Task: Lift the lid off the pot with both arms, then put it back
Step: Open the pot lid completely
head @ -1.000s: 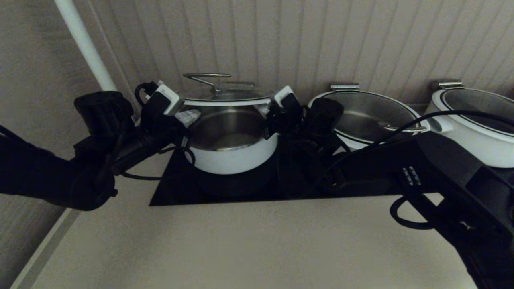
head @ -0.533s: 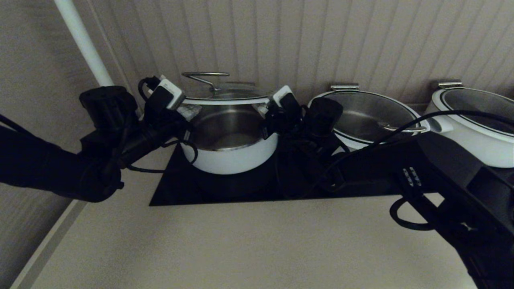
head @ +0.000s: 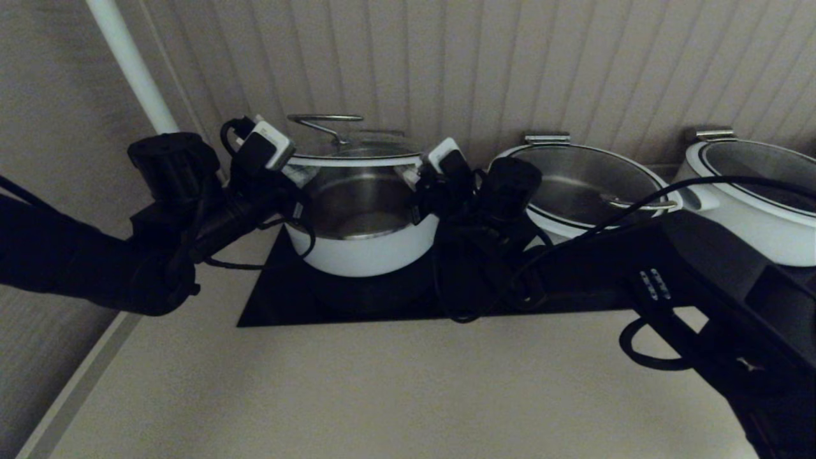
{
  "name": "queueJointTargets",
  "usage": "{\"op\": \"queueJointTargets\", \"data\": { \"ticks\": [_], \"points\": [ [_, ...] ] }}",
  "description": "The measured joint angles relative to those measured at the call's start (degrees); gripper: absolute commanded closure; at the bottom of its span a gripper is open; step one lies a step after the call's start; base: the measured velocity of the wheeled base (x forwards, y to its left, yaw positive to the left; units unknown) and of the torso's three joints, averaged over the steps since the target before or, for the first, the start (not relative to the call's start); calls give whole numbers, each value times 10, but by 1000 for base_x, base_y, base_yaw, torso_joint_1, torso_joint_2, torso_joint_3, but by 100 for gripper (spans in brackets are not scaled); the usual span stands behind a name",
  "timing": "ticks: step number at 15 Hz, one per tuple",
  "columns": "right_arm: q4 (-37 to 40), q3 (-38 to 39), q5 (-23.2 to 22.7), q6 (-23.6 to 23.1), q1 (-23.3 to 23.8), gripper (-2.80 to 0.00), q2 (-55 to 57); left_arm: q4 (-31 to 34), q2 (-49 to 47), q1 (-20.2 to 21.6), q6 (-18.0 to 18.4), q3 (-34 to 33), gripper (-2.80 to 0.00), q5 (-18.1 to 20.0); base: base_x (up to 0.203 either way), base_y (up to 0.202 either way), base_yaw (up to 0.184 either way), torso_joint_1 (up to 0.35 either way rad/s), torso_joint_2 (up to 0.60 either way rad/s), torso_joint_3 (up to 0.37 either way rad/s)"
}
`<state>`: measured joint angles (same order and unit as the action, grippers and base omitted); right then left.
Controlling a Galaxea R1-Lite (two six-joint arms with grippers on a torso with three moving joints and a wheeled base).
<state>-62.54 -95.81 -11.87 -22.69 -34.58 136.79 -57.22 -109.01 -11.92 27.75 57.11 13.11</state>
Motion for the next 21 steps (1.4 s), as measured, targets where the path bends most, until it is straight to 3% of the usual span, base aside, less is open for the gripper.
{"op": "queueJointTargets", "data": {
  "ticks": [12, 21],
  "points": [
    [-71, 197, -1, 0, 0, 0, -78, 0, 0, 0, 0, 1, 0, 1, 0, 0, 0, 0, 0, 0],
    [-106, 438, 23, 1, 1, 0, -219, 0, 0, 0, 0, 0, 0, 1, 0, 0, 0, 0, 0, 0]
  ]
}}
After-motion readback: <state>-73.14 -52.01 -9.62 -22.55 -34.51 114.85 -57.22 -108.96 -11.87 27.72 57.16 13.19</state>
